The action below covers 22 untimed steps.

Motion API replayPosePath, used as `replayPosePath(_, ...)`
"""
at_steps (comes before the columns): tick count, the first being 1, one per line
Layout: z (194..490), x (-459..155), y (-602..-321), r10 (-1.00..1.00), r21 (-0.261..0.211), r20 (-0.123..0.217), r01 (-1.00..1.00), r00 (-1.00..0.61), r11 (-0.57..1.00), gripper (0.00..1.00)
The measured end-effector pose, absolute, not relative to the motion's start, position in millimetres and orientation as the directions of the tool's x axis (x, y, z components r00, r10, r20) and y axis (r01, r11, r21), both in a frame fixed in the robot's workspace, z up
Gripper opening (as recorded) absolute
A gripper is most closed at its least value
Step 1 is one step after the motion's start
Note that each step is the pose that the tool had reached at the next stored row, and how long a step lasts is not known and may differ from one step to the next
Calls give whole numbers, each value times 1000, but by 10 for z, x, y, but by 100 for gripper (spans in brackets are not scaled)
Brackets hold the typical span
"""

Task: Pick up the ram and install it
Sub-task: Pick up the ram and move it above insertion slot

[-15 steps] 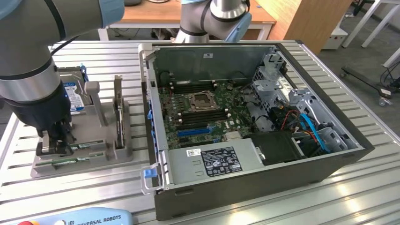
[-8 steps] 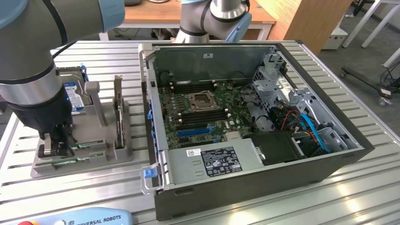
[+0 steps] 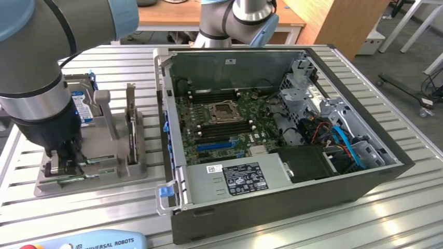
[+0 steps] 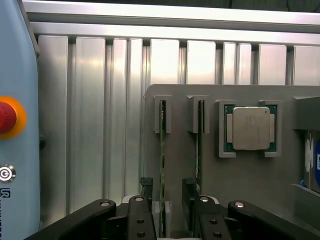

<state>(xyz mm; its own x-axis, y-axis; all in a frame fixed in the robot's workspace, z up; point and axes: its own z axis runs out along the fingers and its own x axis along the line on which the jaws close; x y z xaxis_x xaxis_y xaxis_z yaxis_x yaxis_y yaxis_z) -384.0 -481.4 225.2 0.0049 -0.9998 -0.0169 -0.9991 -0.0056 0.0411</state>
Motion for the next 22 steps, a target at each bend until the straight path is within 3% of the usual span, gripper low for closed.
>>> replayPosePath(22,2127,-3841,-4840,-1000,41,-17,-999,5,-5,37)
